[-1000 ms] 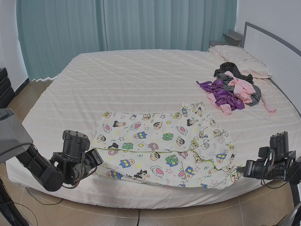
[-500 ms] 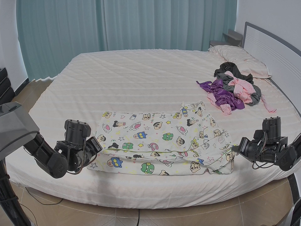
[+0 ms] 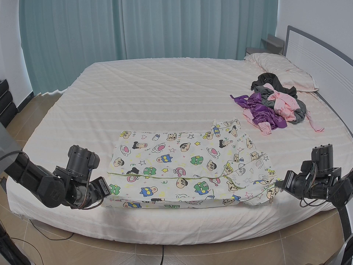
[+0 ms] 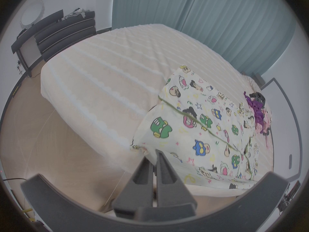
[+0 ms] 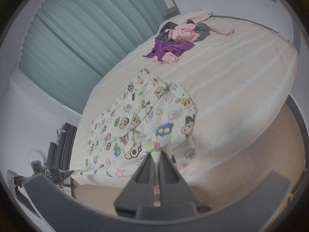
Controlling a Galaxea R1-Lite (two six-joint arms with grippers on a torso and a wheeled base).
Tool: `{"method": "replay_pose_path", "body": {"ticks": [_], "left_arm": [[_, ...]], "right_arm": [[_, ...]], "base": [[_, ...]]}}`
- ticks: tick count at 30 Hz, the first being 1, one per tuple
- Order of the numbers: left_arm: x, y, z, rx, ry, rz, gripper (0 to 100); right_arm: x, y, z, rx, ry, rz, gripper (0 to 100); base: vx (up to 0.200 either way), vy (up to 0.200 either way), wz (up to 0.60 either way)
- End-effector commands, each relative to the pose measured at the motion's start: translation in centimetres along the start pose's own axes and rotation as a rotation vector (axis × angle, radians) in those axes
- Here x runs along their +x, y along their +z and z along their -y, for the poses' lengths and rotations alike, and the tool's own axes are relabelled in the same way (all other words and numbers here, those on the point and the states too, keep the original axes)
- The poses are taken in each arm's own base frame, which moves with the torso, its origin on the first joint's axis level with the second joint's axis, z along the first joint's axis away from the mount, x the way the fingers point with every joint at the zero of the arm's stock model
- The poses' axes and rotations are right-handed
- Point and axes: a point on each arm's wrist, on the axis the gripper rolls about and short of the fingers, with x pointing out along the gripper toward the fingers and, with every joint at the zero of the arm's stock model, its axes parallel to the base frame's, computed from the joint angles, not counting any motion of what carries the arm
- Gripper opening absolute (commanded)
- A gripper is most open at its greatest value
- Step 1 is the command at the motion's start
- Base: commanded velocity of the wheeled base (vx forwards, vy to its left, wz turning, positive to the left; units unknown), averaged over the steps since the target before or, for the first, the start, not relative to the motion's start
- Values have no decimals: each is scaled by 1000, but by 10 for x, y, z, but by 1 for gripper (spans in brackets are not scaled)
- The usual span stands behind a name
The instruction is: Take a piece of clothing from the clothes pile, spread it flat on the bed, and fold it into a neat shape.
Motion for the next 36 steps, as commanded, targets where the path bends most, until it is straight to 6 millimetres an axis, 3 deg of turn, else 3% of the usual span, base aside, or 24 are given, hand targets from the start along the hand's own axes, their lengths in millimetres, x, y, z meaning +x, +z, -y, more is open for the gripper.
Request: {"method": "replay_pose_path", "body": {"ticks": [1, 9, 15, 17, 18, 22, 27, 29, 36], "left_arm": [[-20, -2, -6, 5, -23, -6, 0], [-5, -3, -3, 15, 3, -31, 0], [38, 9, 10, -19, 41, -43, 0], [38, 9, 10, -19, 41, -43, 0], [49, 20, 18, -66, 29, -22, 0], [57, 32, 30, -114, 1, 8, 0], [76, 34, 38, -114, -3, -5, 0], [91, 39, 45, -130, -6, 0, 0], [108, 59, 58, -190, -23, 31, 0]], "right_arm": [[-22, -12, 3, -16, -2, -14, 0], [-20, -15, 6, -34, -18, -34, 0], [4, 1, 1, -23, -22, -21, 0], [4, 1, 1, -23, -22, -21, 0], [17, 5, 2, -12, -52, -17, 0], [32, 13, 0, -8, -61, 2, 0], [48, 21, -3, -6, -61, 14, 0], [59, 26, -5, 22, -69, 24, 0], [79, 38, -13, 121, -83, 87, 0]], "base": [[0, 0, 0], [0, 0, 0], [0, 0, 0], [0, 0, 0], [0, 0, 0], [0, 0, 0], [0, 0, 0], [0, 0, 0], [0, 0, 0]]}}
